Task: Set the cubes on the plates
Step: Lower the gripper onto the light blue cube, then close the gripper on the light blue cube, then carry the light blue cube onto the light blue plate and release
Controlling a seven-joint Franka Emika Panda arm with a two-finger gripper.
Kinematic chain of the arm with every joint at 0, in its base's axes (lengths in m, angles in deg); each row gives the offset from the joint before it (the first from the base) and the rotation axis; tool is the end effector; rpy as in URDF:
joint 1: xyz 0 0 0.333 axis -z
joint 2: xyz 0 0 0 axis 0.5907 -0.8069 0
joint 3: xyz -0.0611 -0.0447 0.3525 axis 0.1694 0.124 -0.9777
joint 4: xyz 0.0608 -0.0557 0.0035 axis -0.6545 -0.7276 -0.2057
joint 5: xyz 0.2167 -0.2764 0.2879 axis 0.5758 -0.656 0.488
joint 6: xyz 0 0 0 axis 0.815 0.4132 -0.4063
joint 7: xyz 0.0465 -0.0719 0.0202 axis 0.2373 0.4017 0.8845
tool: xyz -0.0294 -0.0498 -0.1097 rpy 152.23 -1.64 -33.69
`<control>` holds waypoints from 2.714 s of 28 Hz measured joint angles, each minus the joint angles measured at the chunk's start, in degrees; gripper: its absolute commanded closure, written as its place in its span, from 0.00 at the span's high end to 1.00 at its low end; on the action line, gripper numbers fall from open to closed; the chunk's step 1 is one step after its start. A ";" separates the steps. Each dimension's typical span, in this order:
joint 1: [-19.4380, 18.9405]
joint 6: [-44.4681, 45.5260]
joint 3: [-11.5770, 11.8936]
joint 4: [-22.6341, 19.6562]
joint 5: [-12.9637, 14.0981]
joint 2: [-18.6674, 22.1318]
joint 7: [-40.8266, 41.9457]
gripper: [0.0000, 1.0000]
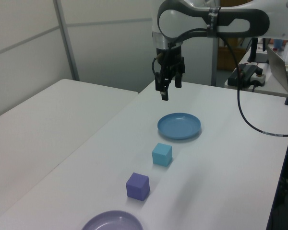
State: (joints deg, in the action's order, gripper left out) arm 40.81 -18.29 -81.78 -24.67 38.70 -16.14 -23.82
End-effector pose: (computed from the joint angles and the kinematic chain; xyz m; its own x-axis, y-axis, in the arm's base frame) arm 0.6420 -0.0212 0.6348 0.9998 0.0150 -0.0137 0.0155 -0.9990 0.0421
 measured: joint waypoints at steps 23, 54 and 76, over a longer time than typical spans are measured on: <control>-3.89 -7.97 -0.32 -3.21 -4.28 -11.71 3.49 1.00; -0.35 -30.60 0.52 -16.15 -0.73 -17.22 -0.56 0.84; 7.45 -31.78 1.81 -10.51 -0.79 -16.12 0.10 0.03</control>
State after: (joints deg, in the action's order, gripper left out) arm 48.26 -50.07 -79.97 -35.18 37.91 -32.26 -23.72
